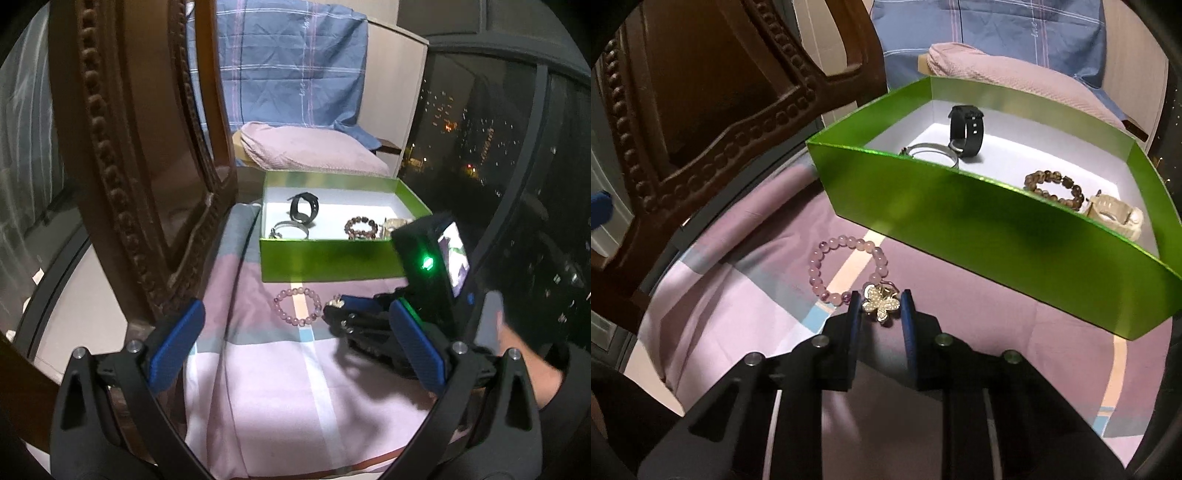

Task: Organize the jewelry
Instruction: 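Move the open right tool toward the pink bead bracelet's flower charm, then grasp the pink bead bracelet beads with the left tool while the right tool grasps the flower charm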

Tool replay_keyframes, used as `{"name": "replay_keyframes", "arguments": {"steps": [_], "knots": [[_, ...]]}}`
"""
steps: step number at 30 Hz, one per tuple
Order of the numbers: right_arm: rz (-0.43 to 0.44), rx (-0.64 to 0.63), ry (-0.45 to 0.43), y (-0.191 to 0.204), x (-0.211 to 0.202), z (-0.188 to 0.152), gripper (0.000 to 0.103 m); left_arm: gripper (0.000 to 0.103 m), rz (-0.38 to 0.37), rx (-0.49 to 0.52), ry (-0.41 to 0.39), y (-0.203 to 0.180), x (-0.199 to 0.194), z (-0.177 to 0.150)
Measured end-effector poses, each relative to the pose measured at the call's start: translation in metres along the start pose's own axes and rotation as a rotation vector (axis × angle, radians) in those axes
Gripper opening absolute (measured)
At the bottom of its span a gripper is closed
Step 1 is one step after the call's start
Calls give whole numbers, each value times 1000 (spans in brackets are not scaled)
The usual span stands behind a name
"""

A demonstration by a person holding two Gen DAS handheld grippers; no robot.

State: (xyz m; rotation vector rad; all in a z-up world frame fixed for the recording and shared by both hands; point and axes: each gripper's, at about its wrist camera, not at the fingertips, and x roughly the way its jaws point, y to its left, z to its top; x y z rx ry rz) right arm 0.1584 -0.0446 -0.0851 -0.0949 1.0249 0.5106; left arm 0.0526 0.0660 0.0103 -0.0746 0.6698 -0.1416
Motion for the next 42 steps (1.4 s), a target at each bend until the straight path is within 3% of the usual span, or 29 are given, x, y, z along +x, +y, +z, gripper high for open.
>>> {"name": "replay_keyframes", "arguments": {"steps": [6,12,17,23,25,27,28,29,32,35,42], "knots": [[-10,69,-95,-24,-59,-5,22,98,42,143,35,-28,21,-10],[-25,140,-172,-59,-108,-17,22,78,55,253,89,-56,65,-6],[-25,151,-163,-66,-112,-21,22,58,62,210,188,-52,108,-1],[-9,147,-171,-64,-117,-24,21,42,76,154,335,-38,154,-7],[-4,147,-175,-65,-119,-24,21,42,60,135,308,-33,156,-8],[-3,146,-178,-65,-120,-23,21,35,17,80,330,-25,161,-7],[-2,145,-180,-65,-121,-23,21,14,28,82,332,-23,161,-7],[-3,145,-181,-64,-121,-23,21,8,28,91,335,-24,161,-8],[-4,144,-185,-63,-123,-22,21,7,26,126,341,-31,160,-12],[-10,140,-188,-62,-126,-24,21,7,22,112,292,-34,135,-3],[-23,135,-268,-54,-159,-34,22,8,-96,38,23,-39,14,10]]}}
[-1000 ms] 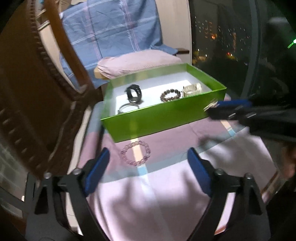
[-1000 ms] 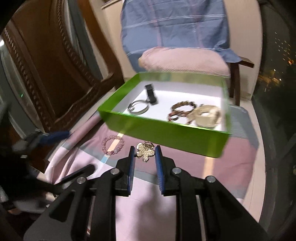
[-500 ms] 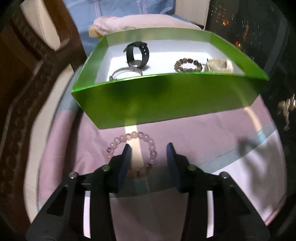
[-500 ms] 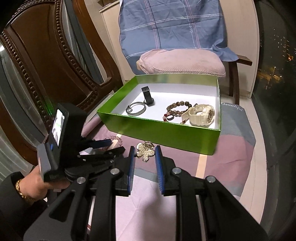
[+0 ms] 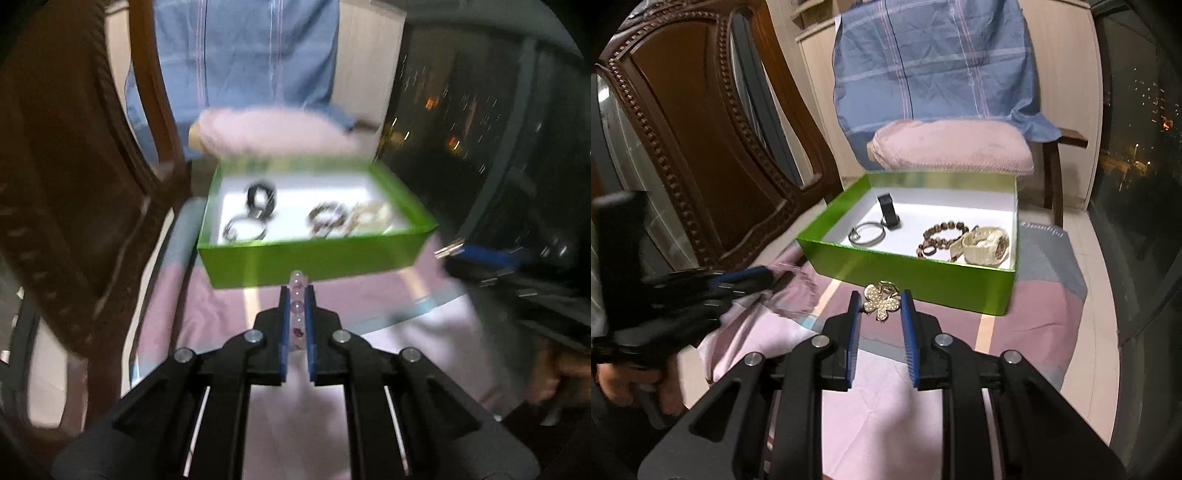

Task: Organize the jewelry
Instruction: 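Grasp the pink bead bracelet beads with the left tool while the right tool grasps the flower charm, then lift and carry the pink bead bracelet over the green box with both tools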

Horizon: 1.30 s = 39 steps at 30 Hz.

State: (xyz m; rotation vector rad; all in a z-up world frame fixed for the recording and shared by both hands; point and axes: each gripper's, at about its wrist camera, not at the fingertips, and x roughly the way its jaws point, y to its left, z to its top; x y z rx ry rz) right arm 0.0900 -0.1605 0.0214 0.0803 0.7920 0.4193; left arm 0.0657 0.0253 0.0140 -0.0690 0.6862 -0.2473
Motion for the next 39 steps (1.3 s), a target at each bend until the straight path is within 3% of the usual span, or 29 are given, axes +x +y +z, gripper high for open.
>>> {"name": "replay_keyframes", "arguments": {"steps": [4,6,13,39], "knots": [[-29,16,-46,2,-25,-12,22,8,-26,-20,-90,-5,-42,-8],[-55,22,-67,4,-39,-23,22,8,-21,-19,-98,-6,-48,-15],[-107,18,-61,14,-48,-48,21,8,13,-32,16,2,-22,-28],[-110,16,-42,16,-41,-47,21,8,25,-24,32,3,-21,-30]]}}
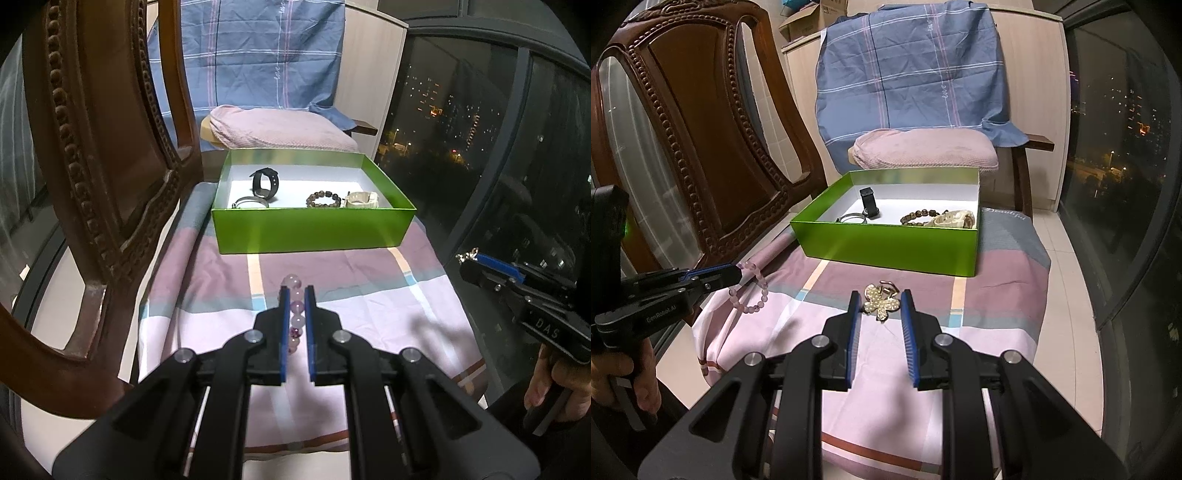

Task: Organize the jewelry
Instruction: 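Lift and carry the pink bead bracelet over the green box with both tools, then open both tools to drop the pink bead bracelet into the box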

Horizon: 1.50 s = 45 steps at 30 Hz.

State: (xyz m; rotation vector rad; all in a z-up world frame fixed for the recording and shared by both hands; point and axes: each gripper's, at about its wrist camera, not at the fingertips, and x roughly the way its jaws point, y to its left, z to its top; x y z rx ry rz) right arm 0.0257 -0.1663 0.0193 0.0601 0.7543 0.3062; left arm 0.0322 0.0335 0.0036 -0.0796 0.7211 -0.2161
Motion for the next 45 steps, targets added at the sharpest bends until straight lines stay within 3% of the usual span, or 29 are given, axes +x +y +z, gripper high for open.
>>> {"name": "replay_keyframes", "arguments": {"steps": [20,28,35,38,45], "knots": [[12,4,-5,2,2,5,22,8,-9,3,-5,-4,-2,4],[7,7,-93,-9,10,52,22,8,-20,-20,-70,-1,0,53],[-29,20,-129,-40,70,113,22,8,-23,2,-82,-2,44,121],[-52,46,-103,-58,109,131,22,8,-21,4,-66,1,77,147],[-79,81,-29,-78,171,148,22,8,-18,-65,0,22,143,167]]}}
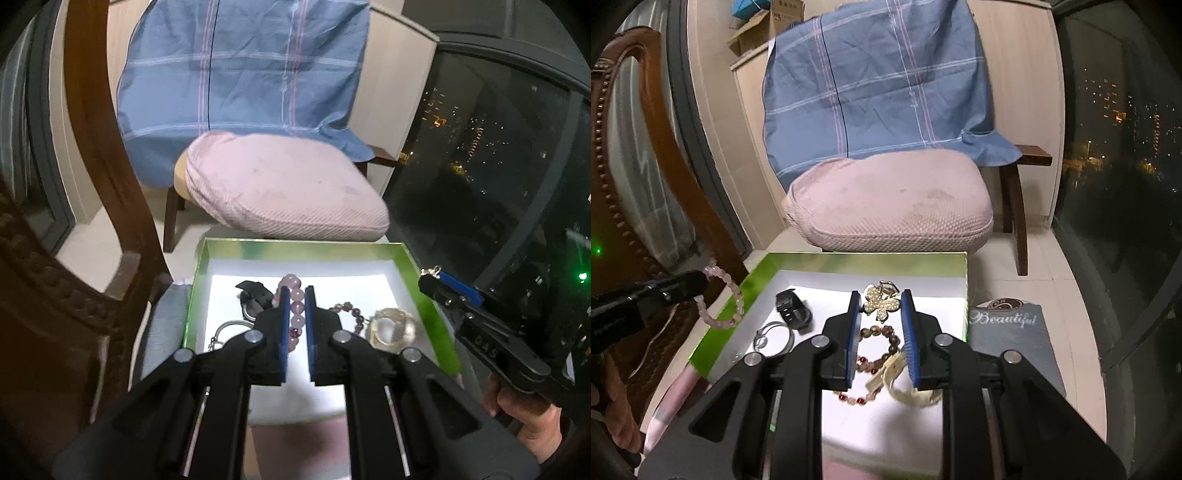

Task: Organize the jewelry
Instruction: 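Open both tools to drop the pink bead bracelet into the box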

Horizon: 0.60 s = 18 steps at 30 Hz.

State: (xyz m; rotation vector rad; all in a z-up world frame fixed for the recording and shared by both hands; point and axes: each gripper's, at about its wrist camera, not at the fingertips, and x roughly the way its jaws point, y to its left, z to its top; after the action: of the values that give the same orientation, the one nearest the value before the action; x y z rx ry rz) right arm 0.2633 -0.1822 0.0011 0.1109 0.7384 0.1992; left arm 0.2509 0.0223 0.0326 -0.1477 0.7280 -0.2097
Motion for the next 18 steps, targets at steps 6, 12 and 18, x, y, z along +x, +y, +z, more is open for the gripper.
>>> {"name": "replay_keyframes", "arguments": {"steps": [6,12,18], "knots": [[-14,-1,36,2,25,5,25,8,-8,-16,47,5,25,0],[-98,9,-72,3,-2,3,84,98,59,16,-88,1,-10,6],[-90,60,-216,2,-77,-4,96,99,73,35,-171,-3,-76,-5]]}}
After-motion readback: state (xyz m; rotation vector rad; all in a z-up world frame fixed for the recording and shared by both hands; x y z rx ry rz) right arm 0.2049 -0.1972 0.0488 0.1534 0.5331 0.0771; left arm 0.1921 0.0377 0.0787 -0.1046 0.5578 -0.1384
